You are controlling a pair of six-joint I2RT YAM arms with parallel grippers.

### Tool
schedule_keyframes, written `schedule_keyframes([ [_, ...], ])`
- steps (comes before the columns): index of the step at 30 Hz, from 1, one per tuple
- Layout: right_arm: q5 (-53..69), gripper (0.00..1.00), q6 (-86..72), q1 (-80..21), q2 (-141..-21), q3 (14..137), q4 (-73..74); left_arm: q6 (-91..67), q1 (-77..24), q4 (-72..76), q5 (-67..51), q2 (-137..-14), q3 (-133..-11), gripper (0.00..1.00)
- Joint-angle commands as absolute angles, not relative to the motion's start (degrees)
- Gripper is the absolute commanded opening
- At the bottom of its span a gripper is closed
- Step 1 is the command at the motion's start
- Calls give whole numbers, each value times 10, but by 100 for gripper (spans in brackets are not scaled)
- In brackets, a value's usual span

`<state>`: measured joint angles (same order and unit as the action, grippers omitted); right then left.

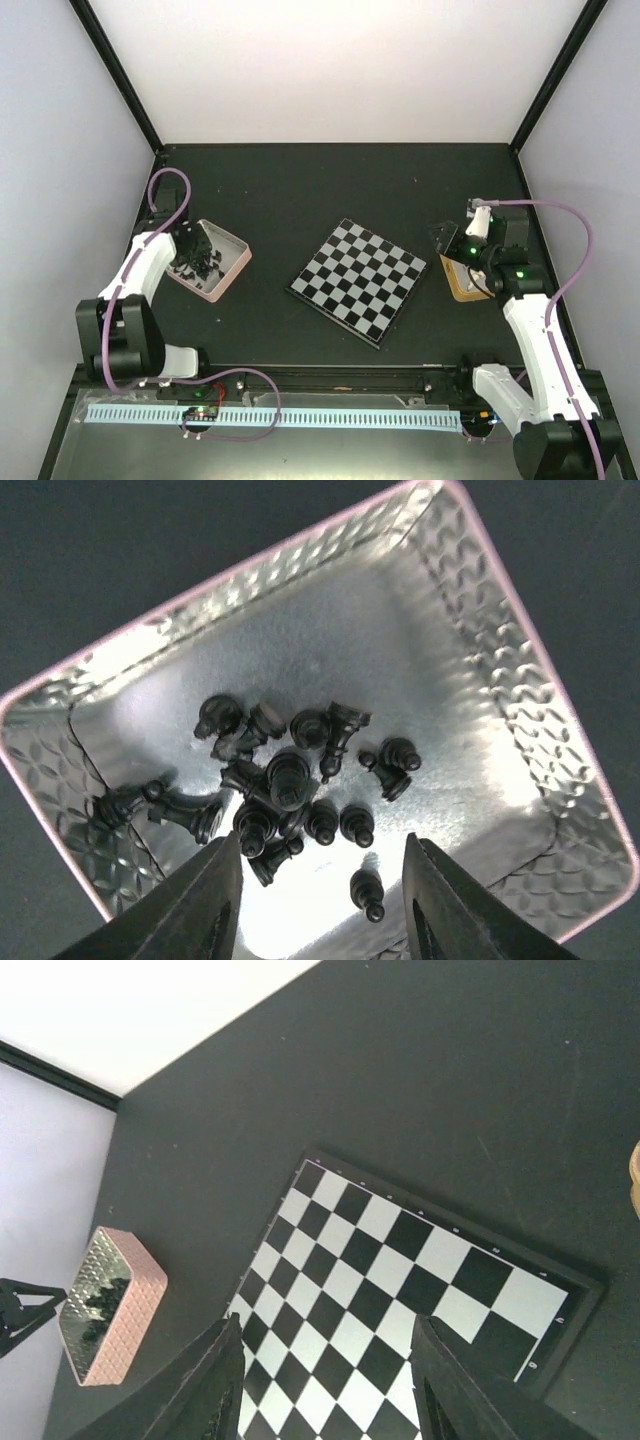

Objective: Set up the chess pieces on the board
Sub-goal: Pick up the chess piece from the storage box.

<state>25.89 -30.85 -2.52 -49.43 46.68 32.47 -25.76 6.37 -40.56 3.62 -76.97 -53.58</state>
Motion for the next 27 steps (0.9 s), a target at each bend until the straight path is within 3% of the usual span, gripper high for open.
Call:
schedule_keyframes([
  [1,249,45,-284,-23,-524,467,311,-266,69,-418,32,-812,-552,44],
  [8,259,36,-288,-29,-552,469,303,-273,75,-415,64,-845,-537,34],
  [23,257,33,-285,-40,-557,475,307,-269,93,-382,27,-897,-557,22],
  [27,255,31,-283,-40,-554,477,310,-268,93,-379,24,-910,-566,11],
])
